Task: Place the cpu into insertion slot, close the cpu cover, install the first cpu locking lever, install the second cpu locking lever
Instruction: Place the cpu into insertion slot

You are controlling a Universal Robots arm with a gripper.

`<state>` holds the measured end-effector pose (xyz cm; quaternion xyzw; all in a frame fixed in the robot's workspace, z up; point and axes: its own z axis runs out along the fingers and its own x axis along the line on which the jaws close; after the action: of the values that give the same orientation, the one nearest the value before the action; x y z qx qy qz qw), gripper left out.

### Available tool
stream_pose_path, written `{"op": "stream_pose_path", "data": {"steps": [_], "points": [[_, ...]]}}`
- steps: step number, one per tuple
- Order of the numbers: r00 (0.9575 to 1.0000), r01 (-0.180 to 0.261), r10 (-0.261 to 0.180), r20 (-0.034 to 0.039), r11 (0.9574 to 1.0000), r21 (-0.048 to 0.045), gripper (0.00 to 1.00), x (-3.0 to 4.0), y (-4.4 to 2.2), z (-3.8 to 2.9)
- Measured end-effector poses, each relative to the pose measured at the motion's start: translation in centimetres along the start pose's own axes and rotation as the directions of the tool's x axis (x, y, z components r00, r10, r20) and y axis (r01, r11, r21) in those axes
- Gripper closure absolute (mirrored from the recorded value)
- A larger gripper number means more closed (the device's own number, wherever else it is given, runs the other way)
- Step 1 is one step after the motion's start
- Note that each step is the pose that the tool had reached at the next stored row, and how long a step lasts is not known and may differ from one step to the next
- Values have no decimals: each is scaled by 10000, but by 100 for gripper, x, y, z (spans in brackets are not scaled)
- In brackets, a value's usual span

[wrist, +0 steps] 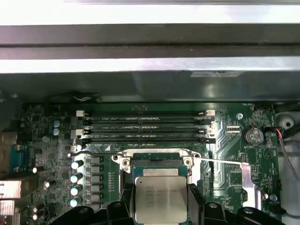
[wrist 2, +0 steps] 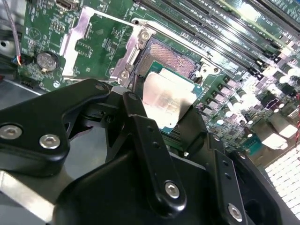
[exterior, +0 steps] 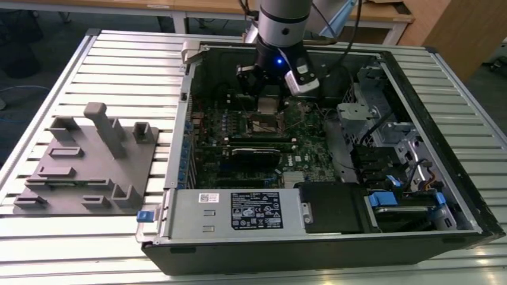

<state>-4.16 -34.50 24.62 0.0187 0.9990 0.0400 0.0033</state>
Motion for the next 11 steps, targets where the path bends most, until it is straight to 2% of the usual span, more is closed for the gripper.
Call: {"op": "stream_pose_path", "data": {"steps": [4, 8, 9, 11], "points": [[9977, -680, 680, 55, 9977, 0, 46, 0, 0, 5], [9902, -1392, 1392, 113, 9903, -2, 46, 0, 0, 7], [9883, -1517, 1517, 123, 9884, -3, 46, 0, -1, 7], [9881, -1534, 1534, 124, 9882, -4, 46, 0, -1, 8]]}}
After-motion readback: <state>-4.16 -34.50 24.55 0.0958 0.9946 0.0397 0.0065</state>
